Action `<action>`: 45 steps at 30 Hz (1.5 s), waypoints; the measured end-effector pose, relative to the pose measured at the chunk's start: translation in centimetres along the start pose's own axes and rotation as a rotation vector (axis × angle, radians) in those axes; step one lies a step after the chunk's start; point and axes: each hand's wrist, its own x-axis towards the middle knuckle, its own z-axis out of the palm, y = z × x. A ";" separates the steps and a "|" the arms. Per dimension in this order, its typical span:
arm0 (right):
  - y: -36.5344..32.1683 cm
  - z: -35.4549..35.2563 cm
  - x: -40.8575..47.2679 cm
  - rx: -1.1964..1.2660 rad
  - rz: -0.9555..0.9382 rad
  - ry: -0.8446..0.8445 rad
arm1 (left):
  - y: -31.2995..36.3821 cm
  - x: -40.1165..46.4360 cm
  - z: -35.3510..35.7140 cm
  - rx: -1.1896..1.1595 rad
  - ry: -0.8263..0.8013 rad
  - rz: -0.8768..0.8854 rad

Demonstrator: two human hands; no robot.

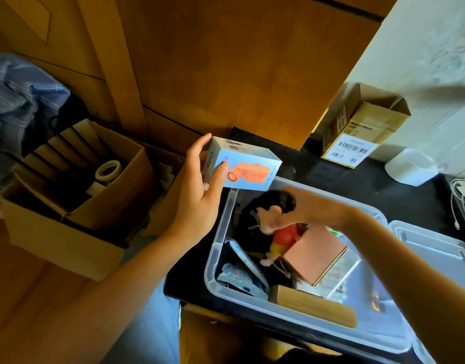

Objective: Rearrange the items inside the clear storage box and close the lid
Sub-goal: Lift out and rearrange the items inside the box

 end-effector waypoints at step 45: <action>6.7 1.5 -10.0 -0.343 0.303 0.159 | 2.2 -2.1 4.4 0.607 -0.340 0.108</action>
